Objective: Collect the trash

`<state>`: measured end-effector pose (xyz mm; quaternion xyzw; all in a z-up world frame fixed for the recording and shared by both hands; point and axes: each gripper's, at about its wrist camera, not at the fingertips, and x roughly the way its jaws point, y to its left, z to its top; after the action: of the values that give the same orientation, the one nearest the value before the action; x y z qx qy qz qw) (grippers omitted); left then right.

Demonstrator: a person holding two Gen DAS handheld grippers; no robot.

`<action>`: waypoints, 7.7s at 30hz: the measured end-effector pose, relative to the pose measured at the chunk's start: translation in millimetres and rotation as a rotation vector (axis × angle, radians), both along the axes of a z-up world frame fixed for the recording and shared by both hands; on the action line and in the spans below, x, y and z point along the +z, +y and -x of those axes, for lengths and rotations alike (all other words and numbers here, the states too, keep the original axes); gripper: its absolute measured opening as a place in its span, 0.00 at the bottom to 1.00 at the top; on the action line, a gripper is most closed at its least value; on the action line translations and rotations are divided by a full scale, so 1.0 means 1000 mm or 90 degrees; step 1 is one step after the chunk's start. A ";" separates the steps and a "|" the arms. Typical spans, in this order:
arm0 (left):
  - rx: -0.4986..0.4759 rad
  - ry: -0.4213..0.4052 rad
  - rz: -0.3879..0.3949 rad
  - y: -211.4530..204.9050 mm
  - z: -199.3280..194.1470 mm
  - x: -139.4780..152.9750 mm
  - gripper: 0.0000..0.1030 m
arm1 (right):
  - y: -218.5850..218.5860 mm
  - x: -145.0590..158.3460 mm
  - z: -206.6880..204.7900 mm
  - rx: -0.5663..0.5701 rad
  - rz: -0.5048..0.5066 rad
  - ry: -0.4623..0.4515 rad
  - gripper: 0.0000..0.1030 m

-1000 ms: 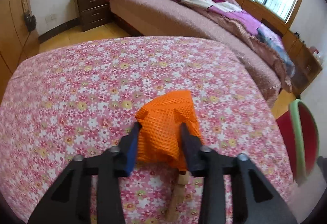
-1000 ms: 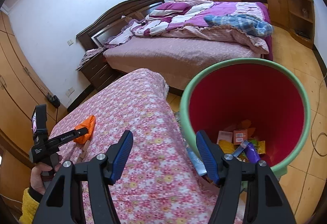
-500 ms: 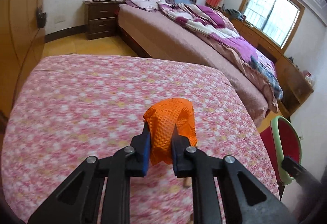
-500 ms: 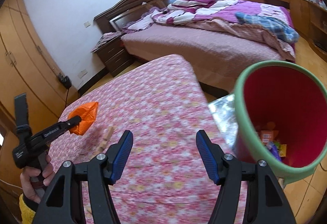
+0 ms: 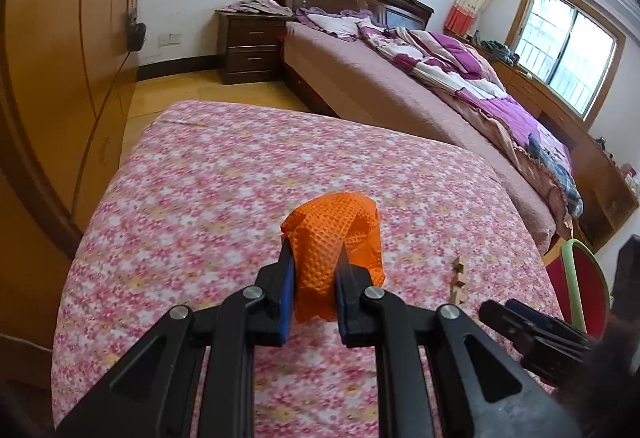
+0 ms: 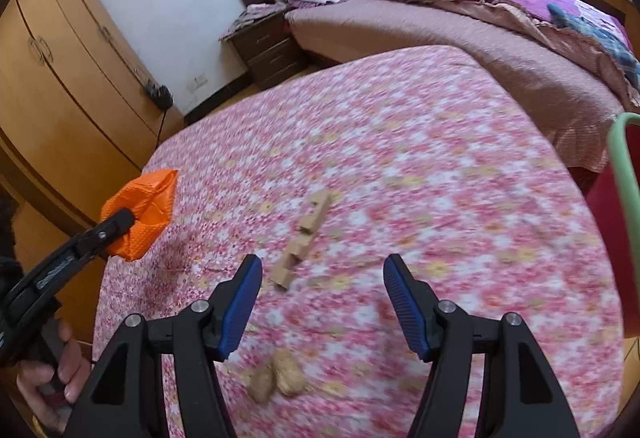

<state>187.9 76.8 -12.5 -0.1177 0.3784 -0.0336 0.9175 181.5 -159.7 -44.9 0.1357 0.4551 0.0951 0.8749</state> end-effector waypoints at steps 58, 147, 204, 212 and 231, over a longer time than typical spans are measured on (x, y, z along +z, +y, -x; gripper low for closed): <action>-0.273 -0.063 0.039 -0.197 0.051 0.075 0.16 | -0.207 0.098 0.139 -0.218 0.009 -0.184 0.12; -0.121 -0.063 -0.064 -0.129 0.131 0.057 0.58 | -0.092 0.076 0.196 -0.118 0.054 -0.216 0.88; -0.088 -0.067 -0.089 -0.127 0.150 0.015 0.58 | -0.073 0.048 0.220 -0.129 0.122 -0.244 0.88; -0.091 -0.073 -0.093 -0.129 0.151 0.013 0.58 | -0.073 0.046 0.219 -0.131 0.121 -0.243 0.89; -0.091 -0.074 -0.093 -0.130 0.152 0.013 0.58 | -0.073 0.046 0.219 -0.131 0.121 -0.242 0.88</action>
<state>36.3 -52.8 1.0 -0.0212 0.3333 -0.0781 0.9393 -38.0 -233.1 1.2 0.0782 0.2725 -0.0138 0.9589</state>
